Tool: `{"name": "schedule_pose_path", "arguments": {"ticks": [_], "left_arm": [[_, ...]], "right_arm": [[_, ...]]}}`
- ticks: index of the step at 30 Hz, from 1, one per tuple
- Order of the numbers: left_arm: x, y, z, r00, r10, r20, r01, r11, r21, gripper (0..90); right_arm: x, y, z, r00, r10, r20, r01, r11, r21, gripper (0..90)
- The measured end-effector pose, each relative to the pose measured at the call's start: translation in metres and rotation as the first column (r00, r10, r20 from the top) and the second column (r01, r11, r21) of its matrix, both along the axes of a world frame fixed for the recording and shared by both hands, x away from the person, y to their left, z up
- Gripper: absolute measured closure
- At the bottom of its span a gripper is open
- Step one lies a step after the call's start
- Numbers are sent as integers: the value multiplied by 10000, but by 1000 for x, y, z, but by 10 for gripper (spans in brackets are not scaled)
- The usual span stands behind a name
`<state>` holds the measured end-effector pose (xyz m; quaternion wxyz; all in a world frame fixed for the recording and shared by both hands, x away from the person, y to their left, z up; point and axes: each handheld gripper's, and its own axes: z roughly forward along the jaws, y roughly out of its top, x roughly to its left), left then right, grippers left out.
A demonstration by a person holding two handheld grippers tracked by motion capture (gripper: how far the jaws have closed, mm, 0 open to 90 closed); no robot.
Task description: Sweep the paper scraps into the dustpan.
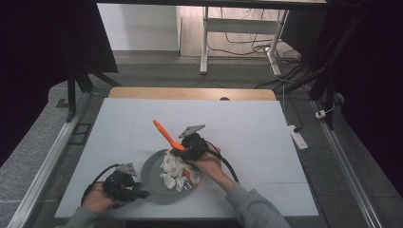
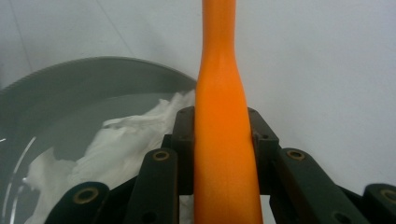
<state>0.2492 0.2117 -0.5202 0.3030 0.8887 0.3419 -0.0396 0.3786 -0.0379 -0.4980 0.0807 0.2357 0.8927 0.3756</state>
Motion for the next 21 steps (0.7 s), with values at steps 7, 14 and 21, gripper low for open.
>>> {"name": "schedule_pose_path", "arguments": {"ticks": [7, 14, 21], "left_arm": [[0, 0, 0, 10000, -2, 11, 2, 10000, -3, 613], [0, 0, 0, 10000, 5, 22, -5, 10000, -37, 612], [-1, 0, 0, 10000, 25, 47, -24, 10000, -37, 613]], "right_arm": [[-15, 12, 4, 9981, 600, -145, -594, 9976, 357, 704], [-21, 12, 25, 9955, 941, 151, -951, 9901, 1036, 703], [-8, -16, 44, 9979, 19, 655, -118, 9885, 1510, 703]]}}
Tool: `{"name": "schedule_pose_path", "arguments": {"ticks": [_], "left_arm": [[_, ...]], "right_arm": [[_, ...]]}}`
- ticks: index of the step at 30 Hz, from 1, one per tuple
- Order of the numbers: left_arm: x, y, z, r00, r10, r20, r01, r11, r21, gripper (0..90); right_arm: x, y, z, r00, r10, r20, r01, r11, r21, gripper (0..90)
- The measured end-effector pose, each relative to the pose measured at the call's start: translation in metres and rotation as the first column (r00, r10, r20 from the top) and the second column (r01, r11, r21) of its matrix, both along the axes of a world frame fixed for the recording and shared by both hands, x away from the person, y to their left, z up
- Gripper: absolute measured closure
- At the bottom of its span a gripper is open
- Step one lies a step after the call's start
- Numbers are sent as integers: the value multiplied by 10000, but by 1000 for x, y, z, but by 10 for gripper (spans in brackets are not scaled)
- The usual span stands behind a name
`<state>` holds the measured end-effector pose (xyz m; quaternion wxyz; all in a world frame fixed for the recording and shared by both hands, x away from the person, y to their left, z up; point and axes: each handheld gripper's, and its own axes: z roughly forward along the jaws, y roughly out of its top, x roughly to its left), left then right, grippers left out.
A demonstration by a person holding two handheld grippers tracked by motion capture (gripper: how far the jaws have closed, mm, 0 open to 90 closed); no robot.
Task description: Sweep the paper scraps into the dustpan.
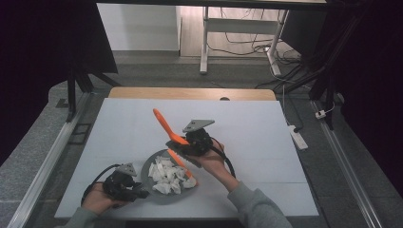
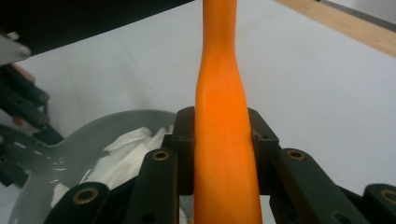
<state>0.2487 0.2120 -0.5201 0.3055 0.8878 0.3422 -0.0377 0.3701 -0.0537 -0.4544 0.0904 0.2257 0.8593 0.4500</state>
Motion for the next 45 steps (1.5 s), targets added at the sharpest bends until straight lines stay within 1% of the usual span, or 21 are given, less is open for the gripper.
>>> {"name": "schedule_pose_path", "arguments": {"ticks": [3, 5, 10, 11, 16, 19, 22, 26, 30, 34, 37, 40, 42, 45], "left_arm": [[0, 0, 0, 10000, -6, -4, 6, 10000, -10, 613], [0, 0, 0, 10000, 4, -2, -4, 10000, -10, 613], [-1, 2, 1, 10000, 16, 3, -16, 10000, -17, 612], [-1, 3, 1, 10000, 29, -1, -29, 10000, -24, 613], [-3, 13, 1, 10000, 66, -41, -66, 10000, -48, 612], [-6, 20, 1, 10000, 48, -70, -49, 10000, -79, 613], [-8, 25, 1, 10000, 2, -100, -3, 10000, -90, 613], [-9, 26, 1, 9999, -37, -98, 36, 10000, -76, 612], [-9, 26, 1, 9999, -31, -110, 30, 10000, -84, 613], [-9, 24, 0, 9999, -15, -118, 14, 10000, -90, 612], [-8, 22, 0, 9999, -31, -126, 30, 10000, -80, 613], [-8, 21, 0, 9999, -21, -136, 20, 10000, -75, 613], [-8, 20, 0, 9999, -1, -131, 0, 10000, -79, 613], [-8, 19, 0, 9999, -2, -134, 1, 10000, -68, 613]], "right_arm": [[6, -10, 2, 9995, -302, 46, 302, 9995, 44, 704], [11, -16, 3, 9985, -545, -18, 546, 9984, 111, 703], [23, -31, 1, 9933, -1156, -72, 1157, 9932, 133, 703], [26, -35, 0, 9916, -1286, -134, 1288, 9915, 159, 703], [36, -51, -2, 9822, -1877, -118, 1879, 9821, 164, 703], [41, -61, -4, 9748, -2220, -214, 2223, 9749, 128, 703], [44, -66, -8, 9700, -2423, -185, 2423, 9702, -71, 703], [48, -72, -15, 9628, -2696, -194, 2688, 9625, -363, 703], [52, -76, -22, 9575, -2864, -334, 2843, 9570, -577, 703], [54, -75, -29, 9569, -2869, -457, 2826, 9556, -839, 703], [54, -72, -34, 9588, -2721, -811, 2658, 9606, -810, 703], [52, -65, -38, 9621, -2594, -837, 2509, 9628, -1005, 703], [49, -58, -40, 9669, -2410, -838, 2315, 9667, -1091, 703], [44, -49, -41, 9716, -2197, -880, 2096, 9714, -1115, 703]]}}
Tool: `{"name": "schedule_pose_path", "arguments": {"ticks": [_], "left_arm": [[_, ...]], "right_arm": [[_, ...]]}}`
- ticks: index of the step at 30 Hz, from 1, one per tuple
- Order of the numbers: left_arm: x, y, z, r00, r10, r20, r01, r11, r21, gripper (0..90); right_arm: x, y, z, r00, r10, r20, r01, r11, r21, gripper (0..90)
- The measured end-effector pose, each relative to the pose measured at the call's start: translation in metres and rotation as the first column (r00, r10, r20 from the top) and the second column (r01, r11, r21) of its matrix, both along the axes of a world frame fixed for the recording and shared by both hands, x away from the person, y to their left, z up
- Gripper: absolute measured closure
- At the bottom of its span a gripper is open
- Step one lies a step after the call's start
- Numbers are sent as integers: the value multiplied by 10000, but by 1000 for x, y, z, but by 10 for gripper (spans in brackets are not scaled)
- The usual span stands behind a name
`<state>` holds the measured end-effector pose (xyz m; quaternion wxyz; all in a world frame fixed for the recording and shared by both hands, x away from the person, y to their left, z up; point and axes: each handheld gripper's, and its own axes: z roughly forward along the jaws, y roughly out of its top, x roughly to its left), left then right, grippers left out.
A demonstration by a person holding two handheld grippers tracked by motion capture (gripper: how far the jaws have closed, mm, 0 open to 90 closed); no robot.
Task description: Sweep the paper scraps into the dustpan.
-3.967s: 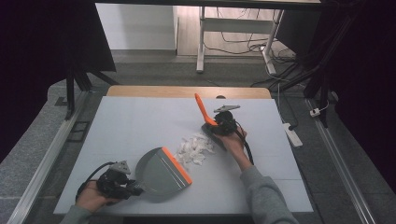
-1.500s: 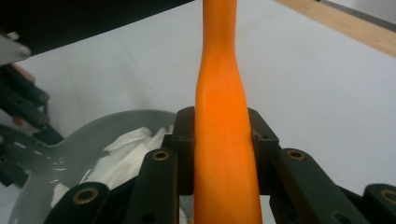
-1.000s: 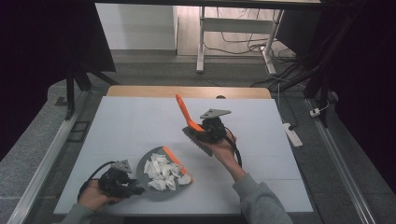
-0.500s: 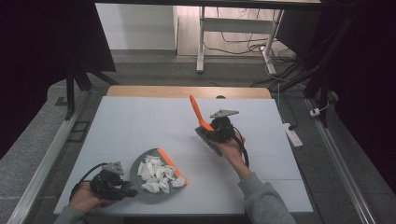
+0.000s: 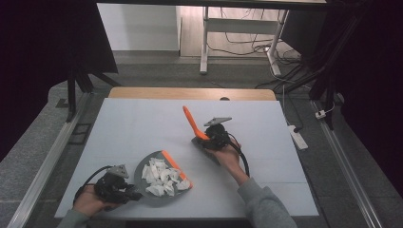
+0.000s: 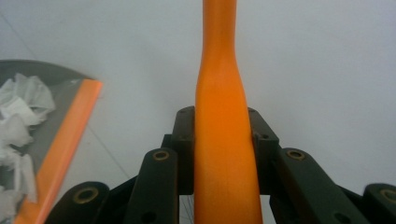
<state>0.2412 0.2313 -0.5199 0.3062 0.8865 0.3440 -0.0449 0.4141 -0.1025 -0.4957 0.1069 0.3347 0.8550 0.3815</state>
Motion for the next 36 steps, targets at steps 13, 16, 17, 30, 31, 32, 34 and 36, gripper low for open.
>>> {"name": "schedule_pose_path", "arguments": {"ticks": [13, 16, 17, 30, 31, 32, 34, 36], "left_arm": [[0, -5, 0, 10000, 99, 7, -99, 9999, 23, 613], [1, -8, -1, 9999, 138, -12, -138, 9999, 12, 613], [1, -9, -1, 9999, 136, -12, -136, 9999, 37, 613], [1, -16, -1, 9998, 219, 7, -219, 9997, 104, 612], [1, -16, -1, 9998, 216, 5, -216, 9997, 104, 613], [1, -16, -1, 9998, 218, 10, -218, 9997, 103, 613], [1, -16, -1, 9998, 204, -5, -204, 9998, 84, 612], [2, -15, -2, 9998, 204, 16, -204, 9998, 90, 613]], "right_arm": [[-38, 41, -4, 9940, 1050, 311, -1038, 9939, -360, 703], [-45, 47, -4, 9926, 1197, 177, -1194, 9927, -186, 703], [-49, 51, -5, 9917, 1283, 117, -1282, 9917, -99, 703], [-89, 85, 1, 9718, 2345, 257, -2359, 9673, 933, 703], [-88, 84, 3, 9721, 2322, 334, -2344, 9670, 1000, 703], [-87, 82, 5, 9734, 2255, 397, -2286, 9677, 1065, 703], [-83, 76, 10, 9774, 2049, 516, -2098, 9700, 1227, 703], [-78, 68, 15, 9819, 1787, 623, -1858, 9730, 1370, 703]]}}
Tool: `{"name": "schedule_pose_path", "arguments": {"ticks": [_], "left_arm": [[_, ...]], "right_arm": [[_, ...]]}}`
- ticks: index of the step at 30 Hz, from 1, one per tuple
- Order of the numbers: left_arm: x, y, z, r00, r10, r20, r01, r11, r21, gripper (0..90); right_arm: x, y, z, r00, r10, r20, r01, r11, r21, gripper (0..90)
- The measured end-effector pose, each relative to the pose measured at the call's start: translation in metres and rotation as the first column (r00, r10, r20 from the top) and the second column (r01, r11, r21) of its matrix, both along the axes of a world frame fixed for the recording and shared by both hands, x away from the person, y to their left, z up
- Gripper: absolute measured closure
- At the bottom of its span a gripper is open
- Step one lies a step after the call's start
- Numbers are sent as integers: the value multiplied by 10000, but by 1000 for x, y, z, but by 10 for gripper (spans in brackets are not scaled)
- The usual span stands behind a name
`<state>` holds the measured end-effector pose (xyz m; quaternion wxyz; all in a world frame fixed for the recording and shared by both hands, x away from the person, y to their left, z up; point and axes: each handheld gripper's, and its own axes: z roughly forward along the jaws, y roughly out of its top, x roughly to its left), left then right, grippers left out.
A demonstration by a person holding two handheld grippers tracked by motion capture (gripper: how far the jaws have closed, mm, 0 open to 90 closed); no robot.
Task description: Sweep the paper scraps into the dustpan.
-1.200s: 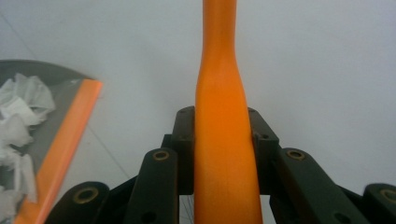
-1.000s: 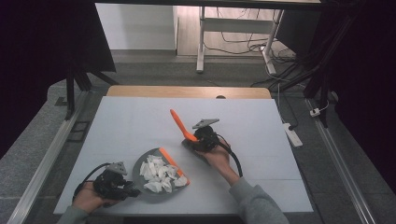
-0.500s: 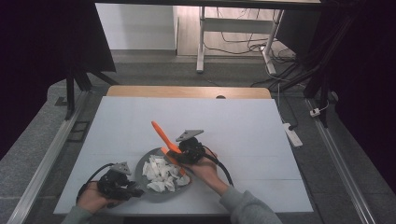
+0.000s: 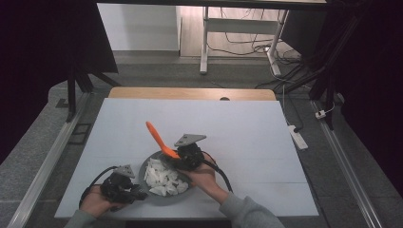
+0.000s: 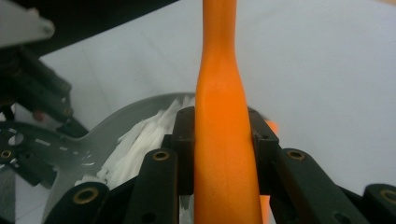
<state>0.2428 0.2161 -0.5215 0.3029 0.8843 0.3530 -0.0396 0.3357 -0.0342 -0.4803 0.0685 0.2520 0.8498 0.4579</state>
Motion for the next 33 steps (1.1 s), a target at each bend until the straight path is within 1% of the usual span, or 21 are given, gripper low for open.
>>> {"name": "schedule_pose_path", "arguments": {"ticks": [3, 7, 10, 15, 16, 18, 21, 22, 26, 29, 33], "left_arm": [[0, 0, 0, 10000, 10, 14, -10, 10000, -27, 613], [0, 0, 0, 9999, 78, 88, -77, 9999, -117, 612], [0, 1, 0, 9999, 106, 115, -104, 9998, -151, 613], [0, 1, 0, 9999, 105, 128, -103, 9998, -174, 613], [0, 1, 0, 9999, 103, 123, -101, 9998, -174, 613], [0, 1, 0, 9999, 91, 124, -89, 9998, -155, 613], [0, 0, 0, 9999, 94, 116, -92, 9999, -146, 613], [0, 0, 0, 9999, 91, 112, -89, 9999, -140, 613], [0, 0, 0, 9999, 86, 104, -85, 9999, -127, 613], [0, -1, 0, 9999, 92, 100, -91, 9999, -125, 613], [0, -1, 0, 9999, 94, 106, -93, 9999, -108, 613]], "right_arm": [[7, -12, 7, 9987, -437, 256, 429, 9986, 313, 703], [14, -23, 14, 9960, -793, 413, 773, 9958, 481, 703], [18, -30, 18, 9946, -950, 418, 923, 9938, 616, 703], [23, -36, 20, 9930, -1112, 388, 1087, 9922, 612, 703], [24, -37, 19, 9929, -1126, 382, 1104, 9923, 568, 704], [28, -38, 16, 9917, -1221, 410, 1209, 9922, 310, 703], [36, -38, 3, 9898, -1425, 45, 1425, 9893, -302, 703], [39, -38, -2, 9891, -1475, -5, 1473, 9877, -522, 703], [42, -36, -15, 9881, -1516, -244, 1485, 9840, -987, 703], [38, -29, -20, 9914, -1217, -485, 1160, 9876, -1062, 704], [26, -15, -20, 9964, -638, -559, 576, 9927, -1059, 704]]}}
